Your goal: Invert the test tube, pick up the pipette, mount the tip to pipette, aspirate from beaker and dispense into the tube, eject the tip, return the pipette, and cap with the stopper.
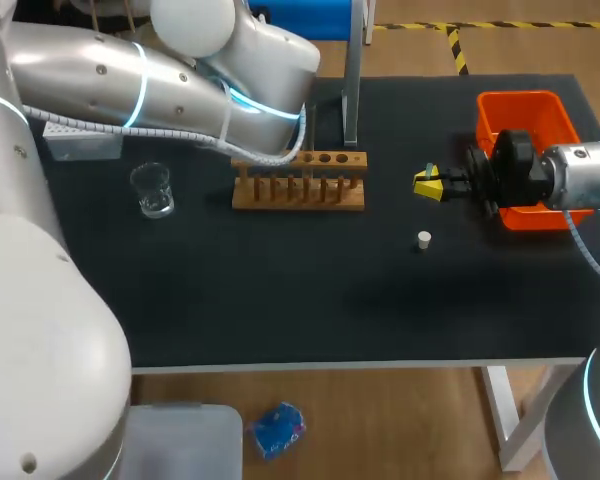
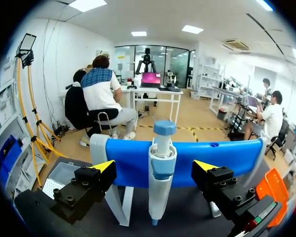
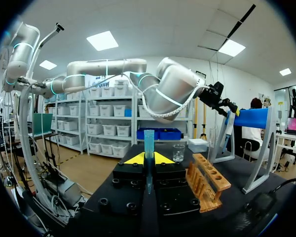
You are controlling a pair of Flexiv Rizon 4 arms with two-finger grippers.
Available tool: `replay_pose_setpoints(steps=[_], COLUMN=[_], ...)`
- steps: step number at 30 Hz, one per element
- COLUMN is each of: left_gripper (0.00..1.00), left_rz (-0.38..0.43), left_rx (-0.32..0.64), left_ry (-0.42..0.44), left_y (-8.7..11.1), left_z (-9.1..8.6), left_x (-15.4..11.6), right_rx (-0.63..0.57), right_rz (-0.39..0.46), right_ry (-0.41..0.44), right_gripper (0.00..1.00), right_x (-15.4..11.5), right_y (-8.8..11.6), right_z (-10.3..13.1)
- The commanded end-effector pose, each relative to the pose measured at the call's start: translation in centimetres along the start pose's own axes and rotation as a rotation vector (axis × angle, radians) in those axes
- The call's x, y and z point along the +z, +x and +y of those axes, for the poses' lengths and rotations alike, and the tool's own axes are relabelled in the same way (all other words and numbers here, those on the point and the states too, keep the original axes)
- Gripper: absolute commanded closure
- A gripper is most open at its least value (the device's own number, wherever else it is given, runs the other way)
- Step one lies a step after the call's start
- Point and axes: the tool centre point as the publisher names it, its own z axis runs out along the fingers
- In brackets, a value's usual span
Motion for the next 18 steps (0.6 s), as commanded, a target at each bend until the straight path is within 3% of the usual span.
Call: replay_pose_setpoints(steps=[1,18], left_gripper=[0.0,0.0], left_rz=[-0.003,-0.027], left_rx=[-0.008,-0.014], left_ry=[0.005,0.011], left_y=[0.05,0.02], left_z=[0.06,0.19], left_x=[0.19,0.4], right_rx=[-0.001,-0.001], right_rz=[0.0,0.0], right_ry=[0.0,0.0], right_gripper=[1.0,1.0], right_x=[-0.05,-0.05], right_y=[0.04,0.04], right_z=[-0.02,-0.02])
